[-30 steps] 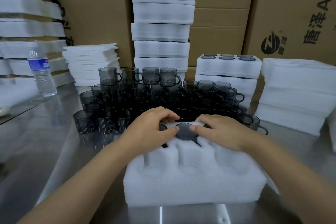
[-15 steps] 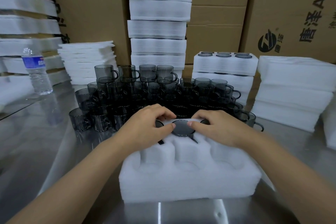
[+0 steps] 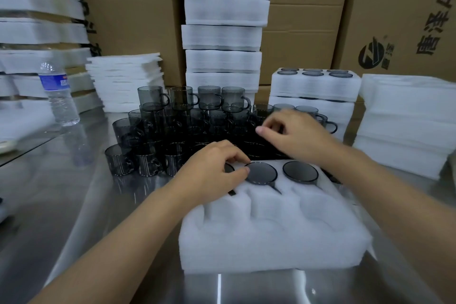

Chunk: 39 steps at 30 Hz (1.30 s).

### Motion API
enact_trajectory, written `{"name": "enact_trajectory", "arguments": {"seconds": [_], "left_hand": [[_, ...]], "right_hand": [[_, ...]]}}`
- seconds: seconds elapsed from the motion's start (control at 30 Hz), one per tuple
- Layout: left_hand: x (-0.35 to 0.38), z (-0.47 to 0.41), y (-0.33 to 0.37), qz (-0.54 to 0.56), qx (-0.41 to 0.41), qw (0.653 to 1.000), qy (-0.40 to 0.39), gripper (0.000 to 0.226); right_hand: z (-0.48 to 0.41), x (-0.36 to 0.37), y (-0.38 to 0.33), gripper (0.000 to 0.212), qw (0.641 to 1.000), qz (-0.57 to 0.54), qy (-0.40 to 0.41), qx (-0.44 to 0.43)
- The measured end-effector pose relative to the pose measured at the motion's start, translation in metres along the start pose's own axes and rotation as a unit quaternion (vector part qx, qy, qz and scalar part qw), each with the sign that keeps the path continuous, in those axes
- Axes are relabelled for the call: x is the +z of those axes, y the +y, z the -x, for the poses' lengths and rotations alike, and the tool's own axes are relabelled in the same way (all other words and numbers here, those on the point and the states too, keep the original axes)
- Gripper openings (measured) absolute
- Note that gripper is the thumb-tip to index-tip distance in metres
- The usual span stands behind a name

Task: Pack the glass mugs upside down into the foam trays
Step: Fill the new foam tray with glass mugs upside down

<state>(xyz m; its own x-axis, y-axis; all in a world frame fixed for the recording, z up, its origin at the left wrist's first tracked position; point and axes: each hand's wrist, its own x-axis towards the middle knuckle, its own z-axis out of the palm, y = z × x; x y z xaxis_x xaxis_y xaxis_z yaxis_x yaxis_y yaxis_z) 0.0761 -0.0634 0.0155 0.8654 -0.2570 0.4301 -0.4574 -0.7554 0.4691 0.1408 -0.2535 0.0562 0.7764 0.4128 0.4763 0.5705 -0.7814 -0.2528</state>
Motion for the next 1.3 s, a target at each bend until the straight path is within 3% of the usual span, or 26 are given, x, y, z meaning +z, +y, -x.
{"name": "enact_trajectory", "arguments": {"seconds": [0.1,0.3,0.43,0.8,1.03,1.3], "left_hand": [[0.000,0.000,0.000,-0.005,0.002,1.000,-0.002,0.011],[0.000,0.000,0.000,-0.002,0.003,1.000,-0.007,0.007],[0.002,-0.001,-0.003,-0.005,0.009,1.000,0.002,0.008],[0.003,0.000,-0.003,-0.009,0.006,1.000,0.006,0.012],[0.002,0.000,-0.003,0.004,0.003,1.000,0.001,0.009],[0.001,-0.002,-0.002,0.021,-0.002,1.000,0.003,0.009]], "right_hand": [[-0.033,-0.002,0.002,0.032,0.999,-0.024,0.024,0.013],[-0.081,0.011,-0.004,0.059,0.999,-0.006,-0.019,0.036],[-0.094,0.024,-0.007,0.053,0.996,0.074,-0.017,0.042],[-0.098,0.032,-0.007,0.025,0.989,0.138,0.028,0.045],[-0.072,-0.003,-0.007,0.023,0.992,0.040,0.099,0.060],[-0.002,-0.017,-0.020,0.007,0.988,-0.104,0.097,0.055]]}}
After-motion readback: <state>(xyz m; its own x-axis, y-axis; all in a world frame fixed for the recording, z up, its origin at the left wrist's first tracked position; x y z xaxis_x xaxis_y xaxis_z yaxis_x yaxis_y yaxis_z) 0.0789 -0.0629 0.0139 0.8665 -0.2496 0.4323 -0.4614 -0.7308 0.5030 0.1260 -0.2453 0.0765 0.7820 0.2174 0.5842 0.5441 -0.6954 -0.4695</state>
